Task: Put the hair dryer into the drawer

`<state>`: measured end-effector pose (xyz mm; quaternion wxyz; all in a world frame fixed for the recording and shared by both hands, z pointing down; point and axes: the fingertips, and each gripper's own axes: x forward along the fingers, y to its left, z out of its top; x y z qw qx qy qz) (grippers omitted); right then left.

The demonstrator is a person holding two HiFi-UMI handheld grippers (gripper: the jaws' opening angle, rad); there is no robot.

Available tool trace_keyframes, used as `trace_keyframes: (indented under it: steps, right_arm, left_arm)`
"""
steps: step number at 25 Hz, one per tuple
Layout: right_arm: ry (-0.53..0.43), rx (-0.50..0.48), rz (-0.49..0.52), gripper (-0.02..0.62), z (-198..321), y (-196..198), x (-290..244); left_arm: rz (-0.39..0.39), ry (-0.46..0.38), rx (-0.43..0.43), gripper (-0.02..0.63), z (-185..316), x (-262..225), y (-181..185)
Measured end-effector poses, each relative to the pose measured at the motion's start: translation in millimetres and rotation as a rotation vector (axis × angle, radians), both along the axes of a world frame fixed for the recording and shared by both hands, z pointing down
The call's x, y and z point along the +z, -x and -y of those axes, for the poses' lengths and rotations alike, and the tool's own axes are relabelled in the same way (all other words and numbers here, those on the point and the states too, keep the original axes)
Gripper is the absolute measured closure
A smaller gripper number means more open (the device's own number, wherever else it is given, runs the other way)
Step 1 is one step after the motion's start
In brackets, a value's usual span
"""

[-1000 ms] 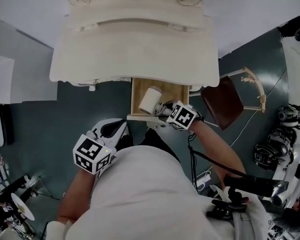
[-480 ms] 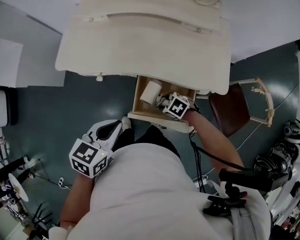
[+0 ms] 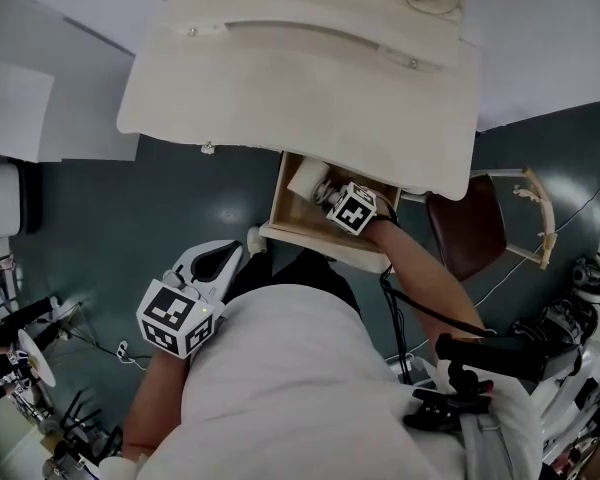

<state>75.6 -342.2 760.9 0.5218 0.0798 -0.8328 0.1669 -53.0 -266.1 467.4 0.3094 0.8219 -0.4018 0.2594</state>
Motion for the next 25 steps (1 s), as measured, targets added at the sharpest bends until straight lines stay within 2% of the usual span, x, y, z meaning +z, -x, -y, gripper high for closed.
trace_keyframes:
  steps: [12, 25]
  right_arm:
    - [-0.062, 0.038, 0.001, 0.387, 21.5, 3.4, 26.4]
    - [-0.122, 0.027, 0.001, 0.383, 33.4, 1.6, 43.8]
  left_arm:
    - [0.018, 0.03, 0.002, 0.604, 10.2, 8.6, 1.4]
    - [0.024, 0.052, -0.011, 0.604, 17.0, 17.0, 1.0]
